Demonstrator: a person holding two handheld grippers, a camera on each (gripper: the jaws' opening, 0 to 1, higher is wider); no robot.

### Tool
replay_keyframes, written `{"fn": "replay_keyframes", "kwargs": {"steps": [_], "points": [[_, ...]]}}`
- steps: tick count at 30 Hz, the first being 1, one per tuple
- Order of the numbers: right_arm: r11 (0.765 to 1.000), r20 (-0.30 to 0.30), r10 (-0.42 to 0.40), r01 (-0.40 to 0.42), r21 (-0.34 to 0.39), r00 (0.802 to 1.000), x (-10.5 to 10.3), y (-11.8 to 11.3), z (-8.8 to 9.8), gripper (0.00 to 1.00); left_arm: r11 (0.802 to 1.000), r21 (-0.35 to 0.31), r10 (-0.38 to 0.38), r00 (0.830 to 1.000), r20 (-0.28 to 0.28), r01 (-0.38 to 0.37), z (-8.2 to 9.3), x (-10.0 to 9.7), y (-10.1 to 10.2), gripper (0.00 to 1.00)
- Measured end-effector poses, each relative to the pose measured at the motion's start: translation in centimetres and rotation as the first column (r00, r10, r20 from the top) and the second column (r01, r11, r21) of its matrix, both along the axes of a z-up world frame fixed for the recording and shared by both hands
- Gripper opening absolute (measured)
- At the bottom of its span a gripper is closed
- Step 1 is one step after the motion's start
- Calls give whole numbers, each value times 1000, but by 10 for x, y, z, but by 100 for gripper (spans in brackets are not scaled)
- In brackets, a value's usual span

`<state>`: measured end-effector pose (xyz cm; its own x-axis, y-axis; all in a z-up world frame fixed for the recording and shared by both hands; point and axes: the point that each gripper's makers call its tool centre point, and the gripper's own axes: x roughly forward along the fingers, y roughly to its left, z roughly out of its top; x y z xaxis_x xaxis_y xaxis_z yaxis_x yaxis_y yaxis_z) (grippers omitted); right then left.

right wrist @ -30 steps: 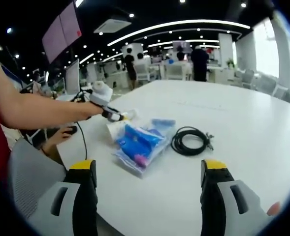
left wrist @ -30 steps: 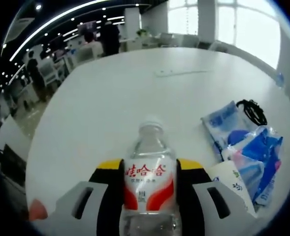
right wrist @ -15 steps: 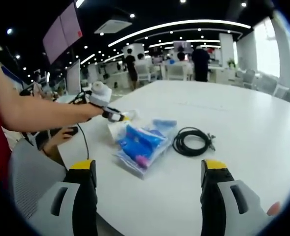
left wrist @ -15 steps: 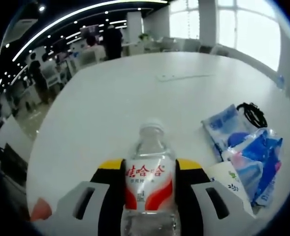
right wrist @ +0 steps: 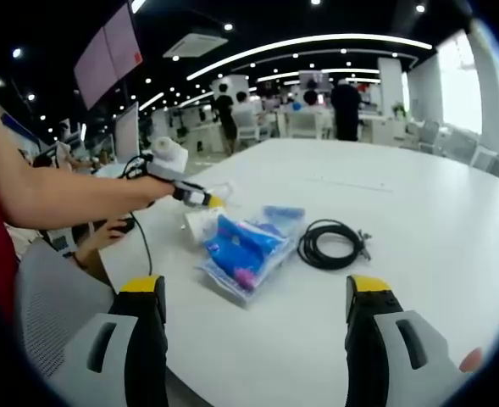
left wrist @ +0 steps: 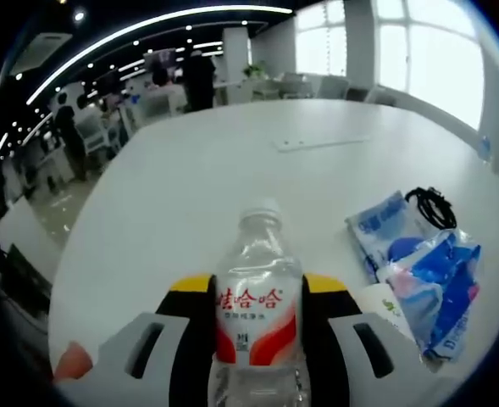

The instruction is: Arrange the tabletop items into an orderly group along one side of the table until the central work area is clear of visible clutter.

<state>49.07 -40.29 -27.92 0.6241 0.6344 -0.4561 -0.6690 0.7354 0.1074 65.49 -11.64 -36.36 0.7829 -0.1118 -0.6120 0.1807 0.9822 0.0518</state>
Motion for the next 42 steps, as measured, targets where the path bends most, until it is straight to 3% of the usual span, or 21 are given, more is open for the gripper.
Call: {"fn": "replay_keyframes", "kwargs": {"steps": [26,42], "points": [[1000,16,15,-15,-1,1000,-5,3,4,87,999,-18,41,995,95,-40,38,-6,9,35],[1000,17,21,-21,-5,1000,-5,3,4,87,998,-20,59,987,152,-57,60,2,16,35]]}}
